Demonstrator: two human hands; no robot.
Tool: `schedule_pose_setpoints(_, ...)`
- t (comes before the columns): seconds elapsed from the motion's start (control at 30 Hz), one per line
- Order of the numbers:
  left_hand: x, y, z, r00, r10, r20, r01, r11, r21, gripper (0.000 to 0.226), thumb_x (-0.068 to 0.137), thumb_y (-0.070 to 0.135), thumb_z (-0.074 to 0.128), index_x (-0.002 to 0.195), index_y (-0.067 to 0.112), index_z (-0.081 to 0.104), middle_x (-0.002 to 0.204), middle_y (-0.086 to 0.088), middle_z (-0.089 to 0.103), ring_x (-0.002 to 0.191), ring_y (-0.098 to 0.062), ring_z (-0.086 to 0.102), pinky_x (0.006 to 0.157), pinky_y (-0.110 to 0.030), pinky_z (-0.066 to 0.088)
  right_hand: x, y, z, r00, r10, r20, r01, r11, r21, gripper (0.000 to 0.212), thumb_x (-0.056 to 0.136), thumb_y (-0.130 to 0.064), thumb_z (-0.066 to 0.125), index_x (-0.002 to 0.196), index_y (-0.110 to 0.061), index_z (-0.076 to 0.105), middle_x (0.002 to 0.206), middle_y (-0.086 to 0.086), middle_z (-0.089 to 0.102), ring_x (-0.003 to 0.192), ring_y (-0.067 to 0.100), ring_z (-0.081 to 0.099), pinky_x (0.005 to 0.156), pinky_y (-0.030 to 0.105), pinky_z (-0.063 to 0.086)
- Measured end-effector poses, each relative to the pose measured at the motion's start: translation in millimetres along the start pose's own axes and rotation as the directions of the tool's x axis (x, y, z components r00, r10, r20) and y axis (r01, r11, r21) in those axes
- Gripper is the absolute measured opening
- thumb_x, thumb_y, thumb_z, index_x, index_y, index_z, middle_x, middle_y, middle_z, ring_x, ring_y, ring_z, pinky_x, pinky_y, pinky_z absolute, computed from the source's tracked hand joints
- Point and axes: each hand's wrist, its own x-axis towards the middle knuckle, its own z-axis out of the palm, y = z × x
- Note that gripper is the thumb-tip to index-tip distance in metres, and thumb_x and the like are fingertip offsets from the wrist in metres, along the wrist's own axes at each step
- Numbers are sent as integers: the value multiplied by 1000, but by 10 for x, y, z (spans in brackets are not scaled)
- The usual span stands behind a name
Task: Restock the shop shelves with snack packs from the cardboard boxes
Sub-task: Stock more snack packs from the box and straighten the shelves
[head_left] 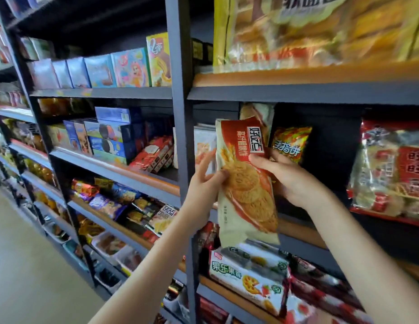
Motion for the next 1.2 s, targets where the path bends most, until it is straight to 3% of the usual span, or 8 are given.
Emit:
schedule_pose_setpoints(0.13,290,-74,325,991,-28,-129,12,993,-121,48,96,12,51,137,35,43,121,-7,64,103,-27,66,87,-47,55,-85,3,-384,967,216,134,-213,976,-34,54,66,-47,69,110,-16,65,103,8,73,95,27,69,87,44,54)
schedule_pose_setpoints(0.27,509,-202,539,989,-106,-106,90,986,-142,50,97,16,51,140,31,30,127,-5,57,110,-27,62,93,-51,52,-94,66,-628,985,169,39,-171,982,78,52,65,-26,70,114,-13,60,97,9,72,86,21,68,66,39,59)
schedule_pose_setpoints(0.4,546,-319,546,995,20,-99,17,936,353,92,74,22,77,143,22,17,144,-13,36,132,-31,39,109,-46,37,-46,97,-842,983,48,-179,-35,997,71,48,69,-4,71,113,-16,55,102,7,66,88,20,66,64,32,54)
schedule_pose_setpoints(0.47,567,-322,502,972,233,25,-191,725,662,125,65,24,85,152,19,-5,155,-22,4,144,-35,8,117,-50,17,-21,95,-947,973,8,-231,1,999,36,45,69,0,71,109,-15,56,100,8,66,85,19,66,65,30,54)
schedule_pose_setpoints(0.6,686,-288,444,838,286,465,-425,-193,884,129,70,62,71,145,24,-26,157,-15,-23,144,-34,-24,113,-60,-11,25,43,-1038,952,-40,-302,46,999,12,31,74,0,71,96,-18,59,91,3,69,82,19,67,70,31,53)
schedule_pose_setpoints(0.7,808,-282,461,807,177,564,-485,-348,803,131,68,69,67,147,21,-26,160,-11,-2,148,-30,-7,111,-61,-11,60,49,-1021,944,-41,-327,36,999,-20,30,76,-3,72,95,-22,60,87,0,70,79,18,68,69,31,54)
schedule_pose_setpoints(0.9,937,-312,459,809,203,552,-552,-59,832,103,72,42,73,150,14,12,136,-10,40,127,-32,39,104,-40,36,106,97,-960,934,-117,-338,138,990,39,52,69,-18,75,117,-24,56,109,3,68,98,21,66,81,34,54)
schedule_pose_setpoints(1.2,1060,-315,384,911,383,155,-340,482,807,91,67,46,78,135,8,30,130,-9,45,121,-30,45,91,-46,47,390,242,-426,982,-37,-183,34,999,-20,59,73,-27,76,125,-22,48,112,-2,63,110,16,60,97,38,49)
